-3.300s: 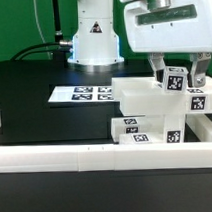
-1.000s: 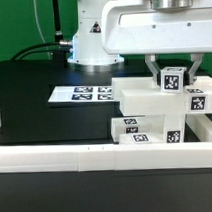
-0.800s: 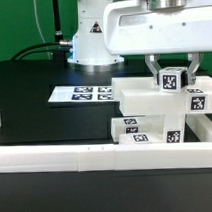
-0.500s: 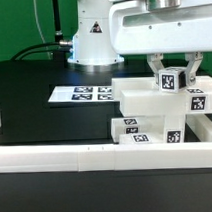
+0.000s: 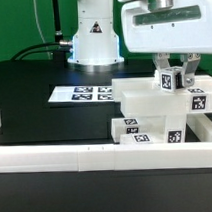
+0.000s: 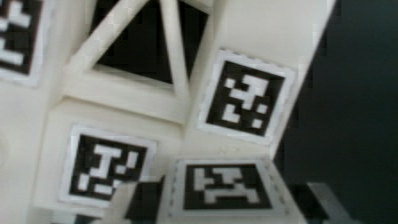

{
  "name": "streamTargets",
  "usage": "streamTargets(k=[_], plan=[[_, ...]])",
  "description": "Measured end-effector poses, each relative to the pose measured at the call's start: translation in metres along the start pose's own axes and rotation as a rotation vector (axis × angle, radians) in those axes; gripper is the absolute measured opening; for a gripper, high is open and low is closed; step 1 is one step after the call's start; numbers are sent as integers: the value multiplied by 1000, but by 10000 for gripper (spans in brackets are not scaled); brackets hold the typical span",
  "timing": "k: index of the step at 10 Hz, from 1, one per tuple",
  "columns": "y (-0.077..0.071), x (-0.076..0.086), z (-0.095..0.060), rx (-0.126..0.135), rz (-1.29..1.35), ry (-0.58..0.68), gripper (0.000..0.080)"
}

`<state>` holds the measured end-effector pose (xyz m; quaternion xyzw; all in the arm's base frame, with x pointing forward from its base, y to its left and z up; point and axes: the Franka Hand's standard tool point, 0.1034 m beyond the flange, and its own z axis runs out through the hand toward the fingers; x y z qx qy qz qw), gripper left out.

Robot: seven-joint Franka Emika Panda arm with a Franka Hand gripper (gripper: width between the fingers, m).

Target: Assemble chair

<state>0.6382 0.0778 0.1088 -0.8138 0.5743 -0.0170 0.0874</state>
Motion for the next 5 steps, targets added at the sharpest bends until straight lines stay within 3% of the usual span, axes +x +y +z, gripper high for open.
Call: streamTargets(k=[3,5], plan=[[-1,0,0,19,243,-21,267],[-1,-2,1,17,369,-23,267]])
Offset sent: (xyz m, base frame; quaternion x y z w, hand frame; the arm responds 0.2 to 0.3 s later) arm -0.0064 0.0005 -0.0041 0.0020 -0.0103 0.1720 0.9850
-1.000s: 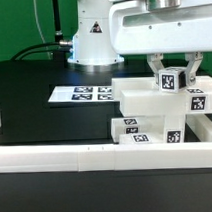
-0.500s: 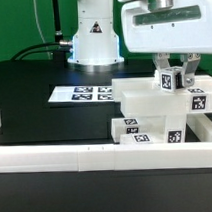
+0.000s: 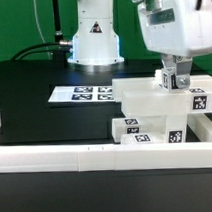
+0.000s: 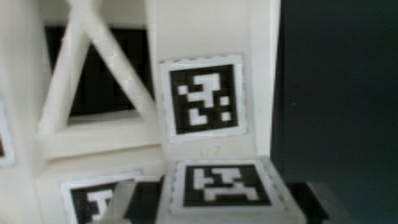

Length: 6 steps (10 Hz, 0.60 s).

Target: Assemble chair

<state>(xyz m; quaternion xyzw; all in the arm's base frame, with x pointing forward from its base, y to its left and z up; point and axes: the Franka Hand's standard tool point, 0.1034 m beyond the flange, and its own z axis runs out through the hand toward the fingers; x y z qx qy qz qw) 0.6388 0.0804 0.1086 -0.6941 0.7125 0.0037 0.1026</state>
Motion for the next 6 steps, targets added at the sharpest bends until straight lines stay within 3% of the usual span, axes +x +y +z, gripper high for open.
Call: streamTargets(k=[1,2,3,4,6], plan=[[0,-1,1,-1,45,0,328],[1,0,1,-2,11,0,464],[1,0,2,-5,-11,0,464],[1,-1,1,-8,-26,-1,605],[1,-1,2,-8,-145,0,636]])
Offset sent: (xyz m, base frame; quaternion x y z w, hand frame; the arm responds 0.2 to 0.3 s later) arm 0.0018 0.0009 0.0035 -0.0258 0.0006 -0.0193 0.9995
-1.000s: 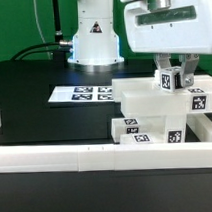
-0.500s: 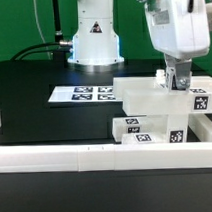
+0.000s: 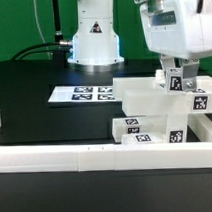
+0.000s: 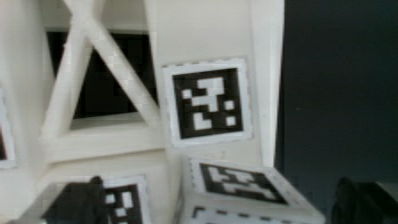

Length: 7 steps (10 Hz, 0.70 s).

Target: Assemble chair

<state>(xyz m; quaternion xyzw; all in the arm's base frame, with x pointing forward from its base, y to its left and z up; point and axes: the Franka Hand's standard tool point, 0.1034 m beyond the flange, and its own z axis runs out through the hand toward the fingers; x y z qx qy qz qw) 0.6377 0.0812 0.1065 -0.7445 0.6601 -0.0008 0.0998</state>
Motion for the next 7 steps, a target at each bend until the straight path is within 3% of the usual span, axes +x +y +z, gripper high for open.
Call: streamTargets(k=[4,5,7], plan=[[1,0,0,-6,-299,1,649],[4,-1,0,-48,-454,-3,649],[2,1,-3,-92,-707,1,649]])
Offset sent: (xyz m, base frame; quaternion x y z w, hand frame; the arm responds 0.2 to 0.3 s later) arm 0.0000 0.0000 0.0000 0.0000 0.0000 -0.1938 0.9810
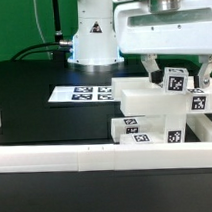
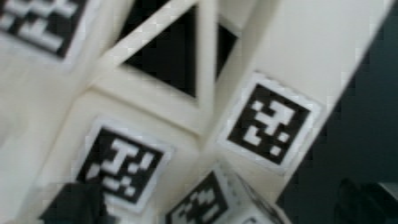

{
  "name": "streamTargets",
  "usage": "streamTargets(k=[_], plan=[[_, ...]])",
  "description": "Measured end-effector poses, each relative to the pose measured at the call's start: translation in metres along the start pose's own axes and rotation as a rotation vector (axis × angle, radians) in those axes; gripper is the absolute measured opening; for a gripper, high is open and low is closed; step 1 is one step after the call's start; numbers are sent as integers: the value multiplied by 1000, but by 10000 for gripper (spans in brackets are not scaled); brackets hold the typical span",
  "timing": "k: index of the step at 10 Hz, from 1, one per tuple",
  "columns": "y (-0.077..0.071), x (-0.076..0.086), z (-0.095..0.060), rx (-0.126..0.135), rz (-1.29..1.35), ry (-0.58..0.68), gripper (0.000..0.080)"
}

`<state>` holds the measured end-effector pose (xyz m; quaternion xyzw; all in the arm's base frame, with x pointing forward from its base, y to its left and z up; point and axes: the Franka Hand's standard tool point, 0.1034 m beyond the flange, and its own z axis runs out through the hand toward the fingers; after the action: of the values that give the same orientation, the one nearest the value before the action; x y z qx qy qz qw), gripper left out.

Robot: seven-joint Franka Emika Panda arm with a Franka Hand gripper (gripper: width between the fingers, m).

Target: Assemble chair

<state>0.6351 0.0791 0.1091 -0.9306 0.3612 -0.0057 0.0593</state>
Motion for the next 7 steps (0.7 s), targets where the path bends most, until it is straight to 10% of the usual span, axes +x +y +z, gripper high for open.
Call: streamTargets(k=[7], plan=[[2,3,-2,-54,-581,5,649]])
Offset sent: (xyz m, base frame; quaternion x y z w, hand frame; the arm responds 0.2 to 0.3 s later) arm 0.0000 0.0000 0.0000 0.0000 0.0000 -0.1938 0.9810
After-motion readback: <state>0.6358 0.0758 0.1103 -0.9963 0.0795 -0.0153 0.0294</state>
